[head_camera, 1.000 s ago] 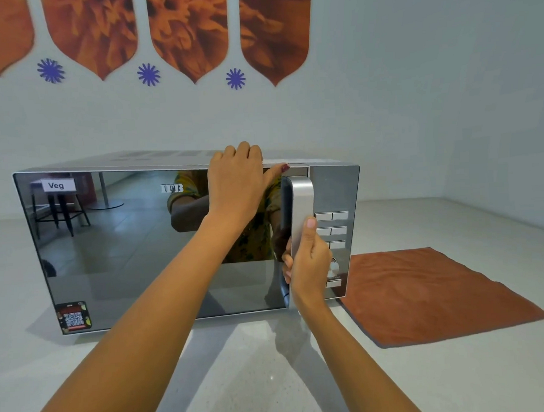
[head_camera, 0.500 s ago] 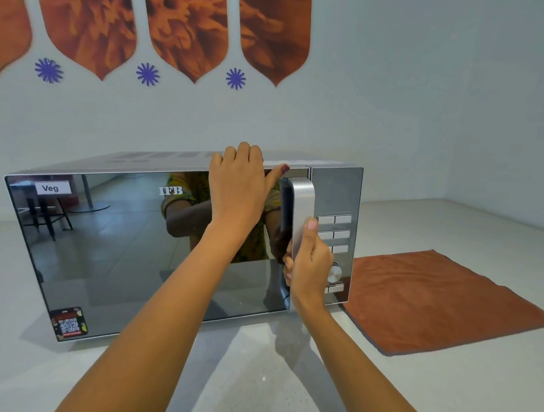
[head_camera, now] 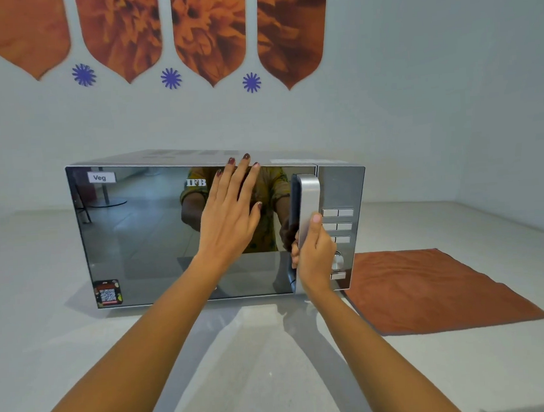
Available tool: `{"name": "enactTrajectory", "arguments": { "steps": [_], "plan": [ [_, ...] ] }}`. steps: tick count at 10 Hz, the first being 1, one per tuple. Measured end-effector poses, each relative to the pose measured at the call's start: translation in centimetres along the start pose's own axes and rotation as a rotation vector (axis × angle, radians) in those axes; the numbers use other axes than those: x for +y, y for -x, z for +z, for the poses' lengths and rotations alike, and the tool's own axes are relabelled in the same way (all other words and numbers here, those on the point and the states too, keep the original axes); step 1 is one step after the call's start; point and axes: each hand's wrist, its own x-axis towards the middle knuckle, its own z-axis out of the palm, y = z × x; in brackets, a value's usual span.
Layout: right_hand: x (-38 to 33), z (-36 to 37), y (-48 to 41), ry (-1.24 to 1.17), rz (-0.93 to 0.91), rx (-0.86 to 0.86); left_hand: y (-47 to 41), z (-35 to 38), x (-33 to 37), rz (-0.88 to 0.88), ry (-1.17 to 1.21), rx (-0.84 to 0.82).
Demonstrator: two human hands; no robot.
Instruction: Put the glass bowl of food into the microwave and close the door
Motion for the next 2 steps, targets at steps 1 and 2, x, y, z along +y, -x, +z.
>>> {"name": "enactTrajectory", "arguments": {
  "steps": [1,2],
  "plan": [
    [0.9,-0.1,1.0,0.315,-0.180,0.073,2.6,-0.3,-0.6,-0.074,0.020,-0.033],
    [2.0,-0.4,2.5,0.517,-0.453,0.234,5.0,-0.2,-0.6,-0.152,0.007,-0.051]
  ]
}}
